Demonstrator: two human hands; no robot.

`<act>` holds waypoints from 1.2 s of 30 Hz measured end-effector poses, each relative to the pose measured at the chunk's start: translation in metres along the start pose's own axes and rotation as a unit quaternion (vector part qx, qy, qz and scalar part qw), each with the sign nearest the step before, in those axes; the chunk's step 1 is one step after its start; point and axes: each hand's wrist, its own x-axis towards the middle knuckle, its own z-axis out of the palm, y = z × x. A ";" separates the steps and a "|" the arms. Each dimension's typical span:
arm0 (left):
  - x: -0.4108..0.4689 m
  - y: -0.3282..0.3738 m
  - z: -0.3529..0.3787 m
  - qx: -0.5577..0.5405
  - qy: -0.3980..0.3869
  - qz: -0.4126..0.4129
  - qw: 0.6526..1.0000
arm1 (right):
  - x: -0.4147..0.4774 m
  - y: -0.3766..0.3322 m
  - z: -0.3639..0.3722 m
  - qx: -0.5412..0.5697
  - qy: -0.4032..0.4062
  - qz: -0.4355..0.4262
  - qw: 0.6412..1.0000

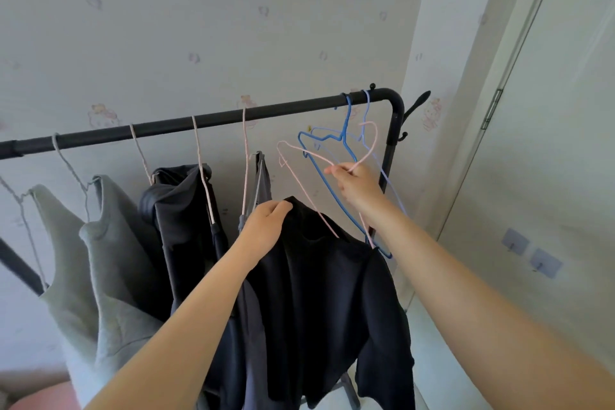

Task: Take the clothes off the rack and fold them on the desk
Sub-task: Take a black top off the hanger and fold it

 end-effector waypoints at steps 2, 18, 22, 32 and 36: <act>-0.004 0.004 -0.003 -0.002 0.012 -0.003 1.000 | 0.026 -0.014 0.009 -0.021 -0.006 0.019 1.000; -0.028 0.014 -0.034 0.070 0.037 0.027 0.997 | 0.128 -0.012 0.045 -0.144 -0.011 0.085 0.986; -0.026 0.015 -0.037 0.067 0.041 0.034 0.996 | 0.105 0.001 0.036 -0.225 -0.019 0.033 0.974; -0.027 0.014 -0.012 -0.002 -0.053 -0.018 0.998 | -0.030 0.047 0.023 -0.208 0.034 -0.200 0.957; -0.033 0.013 0.012 0.005 -0.104 -0.015 0.994 | -0.102 0.108 0.033 -0.194 -0.025 -0.066 0.978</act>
